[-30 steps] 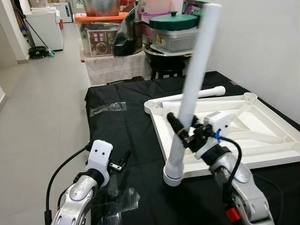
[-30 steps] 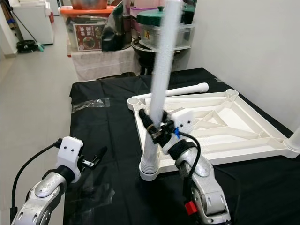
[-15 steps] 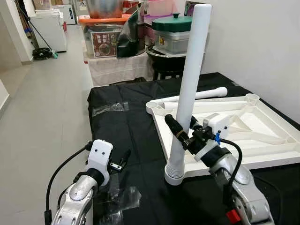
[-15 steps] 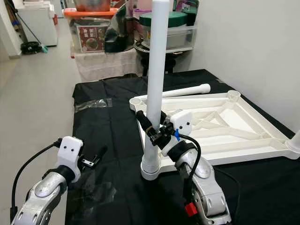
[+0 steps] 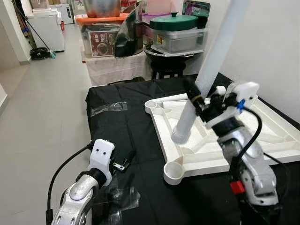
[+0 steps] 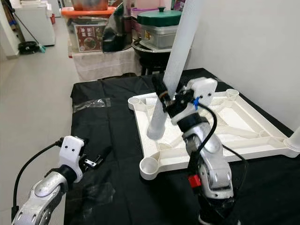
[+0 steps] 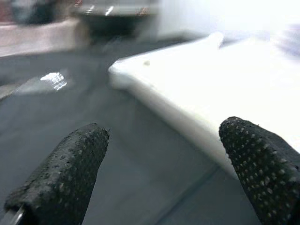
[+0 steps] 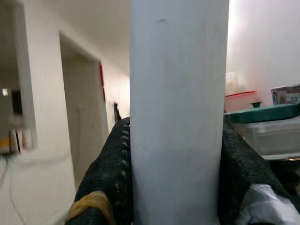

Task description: Building children table

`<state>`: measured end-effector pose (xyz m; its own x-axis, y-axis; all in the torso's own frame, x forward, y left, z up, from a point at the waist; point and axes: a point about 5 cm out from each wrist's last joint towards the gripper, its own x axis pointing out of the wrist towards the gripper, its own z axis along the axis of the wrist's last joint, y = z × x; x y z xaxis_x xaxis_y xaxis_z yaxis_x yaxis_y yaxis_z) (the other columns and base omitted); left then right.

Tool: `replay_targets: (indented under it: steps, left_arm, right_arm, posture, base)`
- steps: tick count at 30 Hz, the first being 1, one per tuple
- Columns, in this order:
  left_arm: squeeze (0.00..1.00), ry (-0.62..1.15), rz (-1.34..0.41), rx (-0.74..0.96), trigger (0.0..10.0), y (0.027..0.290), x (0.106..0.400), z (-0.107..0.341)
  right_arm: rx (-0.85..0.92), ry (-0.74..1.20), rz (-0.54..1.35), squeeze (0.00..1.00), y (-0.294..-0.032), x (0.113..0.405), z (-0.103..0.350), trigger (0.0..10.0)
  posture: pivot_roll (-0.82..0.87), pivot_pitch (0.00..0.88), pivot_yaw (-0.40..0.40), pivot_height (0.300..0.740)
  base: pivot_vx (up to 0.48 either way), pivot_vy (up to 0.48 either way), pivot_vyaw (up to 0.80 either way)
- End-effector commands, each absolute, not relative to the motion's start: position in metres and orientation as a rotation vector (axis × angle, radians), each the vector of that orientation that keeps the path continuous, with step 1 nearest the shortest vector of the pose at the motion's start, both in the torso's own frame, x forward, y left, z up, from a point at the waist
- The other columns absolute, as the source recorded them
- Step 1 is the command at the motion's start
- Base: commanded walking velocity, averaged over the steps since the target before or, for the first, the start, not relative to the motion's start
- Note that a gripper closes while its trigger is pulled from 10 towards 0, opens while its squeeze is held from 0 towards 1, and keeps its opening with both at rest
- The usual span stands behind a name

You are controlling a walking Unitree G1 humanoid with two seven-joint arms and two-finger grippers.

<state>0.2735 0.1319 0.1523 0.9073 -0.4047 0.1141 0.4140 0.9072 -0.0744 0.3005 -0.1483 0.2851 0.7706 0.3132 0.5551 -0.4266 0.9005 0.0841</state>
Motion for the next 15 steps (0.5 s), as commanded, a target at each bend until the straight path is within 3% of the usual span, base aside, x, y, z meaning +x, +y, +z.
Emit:
replay_targets:
  steps: [1,3,4,15]
  left_arm:
    - [0.00,-0.120,-0.472,-0.242,10.0,0.132,0.273,0.164]
    - [0.00,-0.144,-0.503,-0.257,10.0,0.132,0.273,0.171]
    - [0.00,-0.181,-0.559,-0.100,10.0,0.131,0.274,0.177]
    - [0.00,-0.133,-0.765,0.116,10.0,0.133,0.268,0.175]
  right_arm:
    - [0.293,-0.526,0.381,0.00,-0.144,0.306,0.281,0.0]
    - [0.343,-0.503,0.394,0.00,-0.135,0.309,0.280,0.0]
    - [0.359,-0.462,0.464,0.00,-0.114,0.312,0.278,0.0]
    - [0.296,-0.404,0.641,0.00,-0.078,0.308,0.276,0.0]
  posture:
    - [0.03,0.000,-0.011,0.740]
    - [0.03,0.000,-0.011,0.740]
    - [0.05,0.000,-0.009,0.740]
    - [0.05,0.000,-0.002,0.740]
  base:
    - [0.000,0.000,0.00]
    - [0.000,0.000,0.00]
    - [0.000,0.000,0.00]
    - [0.000,0.000,0.00]
